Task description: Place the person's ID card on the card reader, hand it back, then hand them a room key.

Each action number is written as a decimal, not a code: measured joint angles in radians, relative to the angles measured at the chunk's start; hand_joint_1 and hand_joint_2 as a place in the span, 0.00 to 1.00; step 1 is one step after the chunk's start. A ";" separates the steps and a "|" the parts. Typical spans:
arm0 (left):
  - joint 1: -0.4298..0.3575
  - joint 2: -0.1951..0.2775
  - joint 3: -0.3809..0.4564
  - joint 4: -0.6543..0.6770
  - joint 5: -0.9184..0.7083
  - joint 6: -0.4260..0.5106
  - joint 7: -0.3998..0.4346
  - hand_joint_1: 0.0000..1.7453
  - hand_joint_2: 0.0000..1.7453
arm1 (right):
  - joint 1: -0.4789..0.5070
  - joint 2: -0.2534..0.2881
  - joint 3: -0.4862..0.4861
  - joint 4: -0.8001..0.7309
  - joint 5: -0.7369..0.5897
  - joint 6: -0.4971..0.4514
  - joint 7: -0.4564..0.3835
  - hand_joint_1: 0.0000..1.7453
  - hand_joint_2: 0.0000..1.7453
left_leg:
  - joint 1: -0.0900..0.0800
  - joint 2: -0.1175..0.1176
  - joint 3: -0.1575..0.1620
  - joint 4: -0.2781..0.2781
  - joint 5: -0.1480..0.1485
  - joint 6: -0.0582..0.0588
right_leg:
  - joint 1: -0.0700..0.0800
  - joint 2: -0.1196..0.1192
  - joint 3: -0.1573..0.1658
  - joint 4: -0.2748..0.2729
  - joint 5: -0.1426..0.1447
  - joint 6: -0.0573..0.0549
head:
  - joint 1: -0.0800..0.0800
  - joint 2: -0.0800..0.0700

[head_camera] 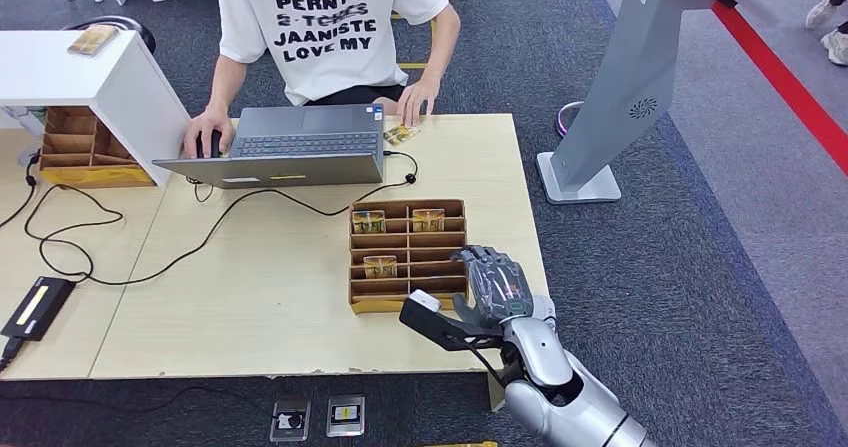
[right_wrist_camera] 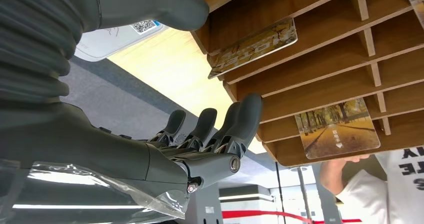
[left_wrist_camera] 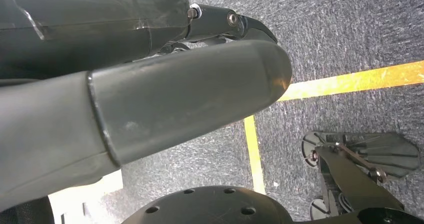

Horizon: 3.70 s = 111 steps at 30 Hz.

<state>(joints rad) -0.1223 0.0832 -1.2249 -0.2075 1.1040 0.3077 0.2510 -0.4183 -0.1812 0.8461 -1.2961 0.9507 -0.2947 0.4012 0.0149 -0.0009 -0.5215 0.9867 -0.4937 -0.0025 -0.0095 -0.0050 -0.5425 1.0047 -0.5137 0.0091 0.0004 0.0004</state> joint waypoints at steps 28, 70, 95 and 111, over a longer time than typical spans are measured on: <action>0.000 0.006 0.000 0.000 -0.004 -0.005 0.001 0.00 0.00 | -0.021 0.008 0.001 0.028 -0.029 0.001 0.010 0.91 1.00 | 0.000 0.000 0.000 0.000 0.000 0.000 | 0.000 0.000 0.000 0.000 0.000 0.000 | 0.000 0.000; 0.002 0.005 0.000 0.000 0.003 -0.008 0.001 0.00 0.00 | 0.001 -0.025 -0.046 -0.210 -0.020 -0.026 0.071 1.00 1.00 | 0.000 0.000 0.001 0.000 0.000 0.000 | 0.000 0.001 0.000 0.000 0.000 0.000 | 0.000 0.000; 0.002 0.001 0.003 0.000 0.010 0.001 -0.011 0.00 0.00 | -0.026 -0.046 -0.125 -0.365 -0.177 -0.125 -0.096 1.00 1.00 | 0.000 0.000 0.001 0.000 0.000 0.000 | 0.000 0.001 0.000 0.000 0.000 0.000 | 0.000 0.000; 0.002 -0.003 0.004 0.000 0.009 -0.003 -0.004 0.00 0.00 | -0.209 0.055 -0.095 -0.340 -0.277 -0.108 -0.188 1.00 1.00 | 0.000 0.000 0.000 0.000 0.000 0.000 | 0.000 0.000 0.000 0.000 0.000 0.000 | 0.000 0.000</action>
<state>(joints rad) -0.1207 0.0801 -1.2213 -0.2075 1.1128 0.3045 0.2470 -0.6277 -0.1259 0.7512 -1.6364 0.6733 -0.4031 0.2128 0.0149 -0.0008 -0.5217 0.9867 -0.4935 -0.0026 -0.0094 -0.0048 -0.5425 1.0050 -0.5136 0.0091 0.0004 0.0004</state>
